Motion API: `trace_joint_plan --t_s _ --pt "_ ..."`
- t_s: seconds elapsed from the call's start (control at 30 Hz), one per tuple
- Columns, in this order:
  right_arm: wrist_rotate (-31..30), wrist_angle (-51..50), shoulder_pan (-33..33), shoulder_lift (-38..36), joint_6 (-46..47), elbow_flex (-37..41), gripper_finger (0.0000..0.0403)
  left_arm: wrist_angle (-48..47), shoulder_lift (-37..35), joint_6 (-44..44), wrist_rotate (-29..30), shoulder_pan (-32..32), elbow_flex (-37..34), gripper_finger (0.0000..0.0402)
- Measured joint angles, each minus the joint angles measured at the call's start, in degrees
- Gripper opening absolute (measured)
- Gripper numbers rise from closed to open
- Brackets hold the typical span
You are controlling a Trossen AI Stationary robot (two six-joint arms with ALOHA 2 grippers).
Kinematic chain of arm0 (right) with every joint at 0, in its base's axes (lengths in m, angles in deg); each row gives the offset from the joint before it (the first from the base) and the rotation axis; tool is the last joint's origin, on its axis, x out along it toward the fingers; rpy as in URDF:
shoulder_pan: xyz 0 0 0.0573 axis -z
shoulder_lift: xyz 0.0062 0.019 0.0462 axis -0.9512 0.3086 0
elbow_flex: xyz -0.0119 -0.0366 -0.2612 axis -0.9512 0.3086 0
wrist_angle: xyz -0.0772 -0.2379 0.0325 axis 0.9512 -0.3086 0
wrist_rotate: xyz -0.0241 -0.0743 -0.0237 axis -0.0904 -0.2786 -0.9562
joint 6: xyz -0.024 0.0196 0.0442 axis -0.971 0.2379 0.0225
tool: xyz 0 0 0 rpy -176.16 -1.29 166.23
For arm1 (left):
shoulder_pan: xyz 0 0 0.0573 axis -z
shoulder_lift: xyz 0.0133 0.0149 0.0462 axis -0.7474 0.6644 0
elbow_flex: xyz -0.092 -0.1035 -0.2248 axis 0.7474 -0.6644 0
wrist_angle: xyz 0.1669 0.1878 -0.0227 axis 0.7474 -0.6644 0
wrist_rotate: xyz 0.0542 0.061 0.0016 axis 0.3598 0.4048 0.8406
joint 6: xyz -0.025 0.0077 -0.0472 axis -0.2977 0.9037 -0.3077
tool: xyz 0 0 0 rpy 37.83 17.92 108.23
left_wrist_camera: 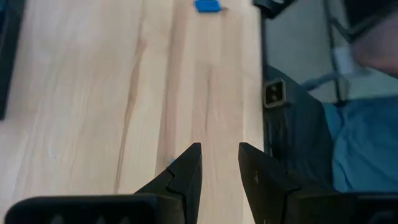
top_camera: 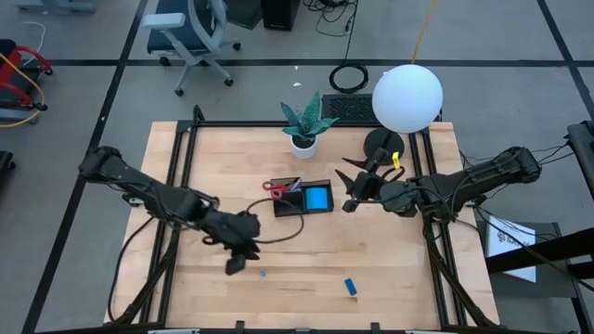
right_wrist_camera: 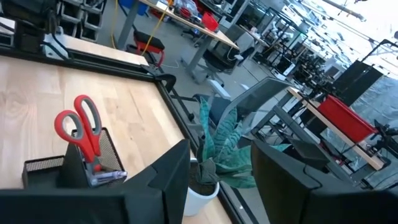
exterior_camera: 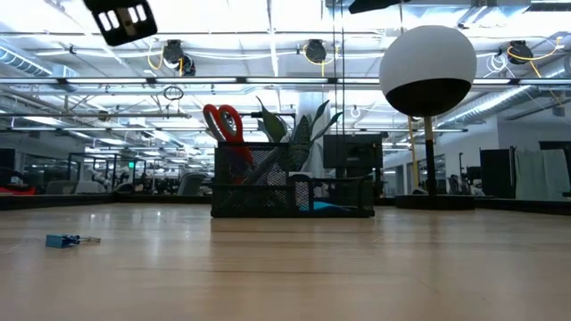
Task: Pick and place office supplies into organizer
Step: Put the blue binder clip into the bottom left section of the desk organizer
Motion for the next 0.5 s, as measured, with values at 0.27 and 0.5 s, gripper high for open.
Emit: trace_joint_plan --t_s 0.27,0.5 --pt "-0.1 0.1 0.0 0.0 -1.9 0.0 0.0162 -12.2 12.1 -12.1 2.9 2.5 12.8 0.0113" --pt "-0.3 0.5 0.3 0.0 -3.1 0.0 0.0157 -19.0 17.8 -22.6 6.2 4.3 17.3 0.0113"
